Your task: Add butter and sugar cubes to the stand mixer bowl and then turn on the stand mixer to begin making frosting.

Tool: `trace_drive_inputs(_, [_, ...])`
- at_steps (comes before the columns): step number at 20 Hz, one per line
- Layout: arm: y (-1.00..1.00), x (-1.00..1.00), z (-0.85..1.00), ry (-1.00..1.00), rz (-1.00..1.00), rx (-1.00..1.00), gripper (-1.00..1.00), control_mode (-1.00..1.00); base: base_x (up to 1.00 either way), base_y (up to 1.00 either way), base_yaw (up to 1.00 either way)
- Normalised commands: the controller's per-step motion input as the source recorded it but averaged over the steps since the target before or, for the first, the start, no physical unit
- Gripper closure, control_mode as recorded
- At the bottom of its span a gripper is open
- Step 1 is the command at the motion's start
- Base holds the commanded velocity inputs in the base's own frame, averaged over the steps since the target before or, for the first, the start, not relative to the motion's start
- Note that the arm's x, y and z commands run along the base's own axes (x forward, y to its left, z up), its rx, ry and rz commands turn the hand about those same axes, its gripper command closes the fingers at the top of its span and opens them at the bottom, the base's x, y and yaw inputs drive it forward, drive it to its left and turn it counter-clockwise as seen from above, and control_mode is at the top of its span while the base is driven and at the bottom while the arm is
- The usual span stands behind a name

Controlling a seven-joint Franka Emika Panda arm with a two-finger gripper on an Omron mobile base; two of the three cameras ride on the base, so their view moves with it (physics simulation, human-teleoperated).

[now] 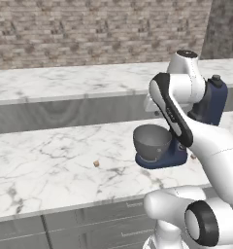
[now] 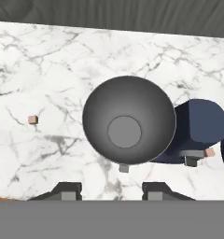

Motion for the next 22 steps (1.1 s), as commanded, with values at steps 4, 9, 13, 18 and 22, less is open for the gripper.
trace_drive_inputs(4, [0.08,-0.2,0.0,0.0,0.0,-0.01,-1.0,-1.0,0.0,0.0,0.0])
trace_drive_inputs(9, [0.52,-0.34,0.0,-0.02,0.0,-0.14,-1.0,-1.0,0.0,0.0,0.0])
trace_drive_inputs(13, [0.61,-0.2,0.0,0.0,0.0,-0.13,-1.0,-1.0,0.0,0.0,0.0])
trace_drive_inputs(18, [0.56,-0.07,0.0,0.0,0.0,-0.08,-1.0,-1.0,0.0,0.0,0.0])
trace_drive_inputs(22, [0.48,-0.01,-0.02,0.0,0.0,-0.04,-1.0,-1.0,0.0,0.0,0.0])
